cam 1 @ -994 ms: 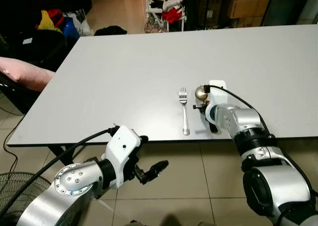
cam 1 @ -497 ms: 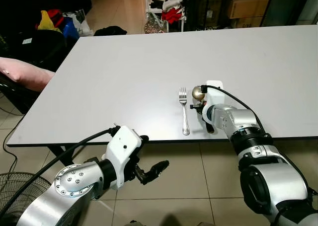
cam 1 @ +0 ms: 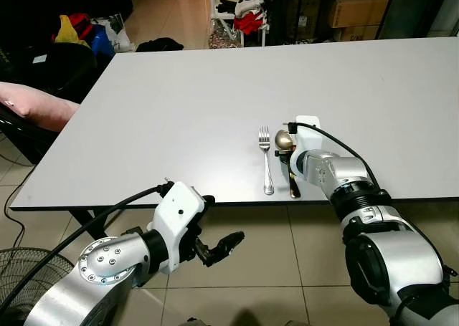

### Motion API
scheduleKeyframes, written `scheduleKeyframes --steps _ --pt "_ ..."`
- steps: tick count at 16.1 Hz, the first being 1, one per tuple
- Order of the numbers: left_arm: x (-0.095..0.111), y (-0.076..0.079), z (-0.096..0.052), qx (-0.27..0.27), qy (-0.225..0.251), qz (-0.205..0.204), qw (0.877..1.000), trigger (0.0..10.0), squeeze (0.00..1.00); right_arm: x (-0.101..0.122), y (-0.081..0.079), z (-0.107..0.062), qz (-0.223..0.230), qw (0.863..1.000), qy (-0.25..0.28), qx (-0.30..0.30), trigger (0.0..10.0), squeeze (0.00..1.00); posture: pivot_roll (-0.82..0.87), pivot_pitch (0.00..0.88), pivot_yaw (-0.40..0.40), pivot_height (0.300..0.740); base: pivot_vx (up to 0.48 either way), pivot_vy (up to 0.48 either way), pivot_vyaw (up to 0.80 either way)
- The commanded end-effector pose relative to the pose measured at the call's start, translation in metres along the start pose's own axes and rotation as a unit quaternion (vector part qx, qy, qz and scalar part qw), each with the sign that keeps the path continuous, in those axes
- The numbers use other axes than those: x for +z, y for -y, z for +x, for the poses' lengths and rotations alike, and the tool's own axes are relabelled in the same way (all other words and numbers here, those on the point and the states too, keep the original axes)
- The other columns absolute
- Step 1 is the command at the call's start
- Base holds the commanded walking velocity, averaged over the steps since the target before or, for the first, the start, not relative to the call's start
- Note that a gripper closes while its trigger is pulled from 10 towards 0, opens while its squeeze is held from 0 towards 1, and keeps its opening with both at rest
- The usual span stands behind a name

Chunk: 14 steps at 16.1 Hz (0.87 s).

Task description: Setting the table

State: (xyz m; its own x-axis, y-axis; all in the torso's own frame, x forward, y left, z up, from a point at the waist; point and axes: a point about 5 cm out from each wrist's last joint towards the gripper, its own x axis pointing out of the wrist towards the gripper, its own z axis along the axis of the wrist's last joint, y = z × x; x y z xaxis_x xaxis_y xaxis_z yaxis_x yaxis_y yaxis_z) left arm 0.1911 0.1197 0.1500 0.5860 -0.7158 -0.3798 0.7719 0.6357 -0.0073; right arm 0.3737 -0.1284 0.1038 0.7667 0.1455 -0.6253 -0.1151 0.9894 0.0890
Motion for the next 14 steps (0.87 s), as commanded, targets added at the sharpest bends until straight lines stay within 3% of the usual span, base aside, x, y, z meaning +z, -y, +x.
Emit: scheduleKeyframes --steps 1,6,8,10,11,12,13,14 --pt "0.001 0.0 -0.001 0.002 -0.002 0.004 1.0 10.0 0.0 -0.007 -0.001 0.002 0.002 1.0 -0.021 0.001 10.0 0.98 -0.07 0.0 0.069 0.74 0.0 0.0 0.0" --pt "0.006 -0.002 -0.003 0.015 0.012 0.007 1.0 10.0 0.0 0.002 0.005 -0.004 0.005 1.0 -0.007 0.001 10.0 0.98 -0.06 0.0 0.063 0.74 0.0 0.0 0.0" --pt "0.014 -0.007 -0.005 0.05 0.053 -0.003 0.997 10.0 0.0 0.016 0.009 -0.02 0.015 0.999 0.031 0.03 10.0 0.96 -0.05 0.0 0.062 0.74 0.0 0.0 0.0" --pt "0.023 -0.017 -0.011 0.146 0.113 -0.024 0.982 10.0 0.0 0.03 0.011 -0.061 0.009 0.992 0.109 0.07 10.0 0.89 -0.07 0.0 0.086 0.74 0.0 0.0 0.0" --pt "0.024 -0.024 -0.014 0.215 0.139 -0.038 0.966 10.0 0.0 0.03 0.013 -0.082 -0.008 0.987 0.143 0.076 10.0 0.0 -0.07 0.0 0.09 0.74 0.0 0.0 0.0" --pt "0.025 -0.024 -0.017 0.262 0.148 -0.023 0.953 10.0 0.0 0.025 0.013 -0.102 -0.028 0.979 0.189 0.077 10.0 0.0 -0.09 0.0 0.11 0.74 0.0 0.0 0.0" --pt "0.025 -0.023 -0.018 0.274 0.147 -0.017 0.95 10.0 0.0 0.022 0.013 -0.108 -0.035 0.975 0.205 0.077 10.0 0.0 -0.09 0.0 0.11 0.74 0.0 0.0 0.0" --pt "0.018 -0.023 -0.02 0.314 0.133 -0.027 0.94 10.0 0.0 0.009 0.009 -0.121 -0.042 0.965 0.25 0.075 10.0 0.0 -0.1 0.0 0.122 0.74 0.0 0.0 0.0"
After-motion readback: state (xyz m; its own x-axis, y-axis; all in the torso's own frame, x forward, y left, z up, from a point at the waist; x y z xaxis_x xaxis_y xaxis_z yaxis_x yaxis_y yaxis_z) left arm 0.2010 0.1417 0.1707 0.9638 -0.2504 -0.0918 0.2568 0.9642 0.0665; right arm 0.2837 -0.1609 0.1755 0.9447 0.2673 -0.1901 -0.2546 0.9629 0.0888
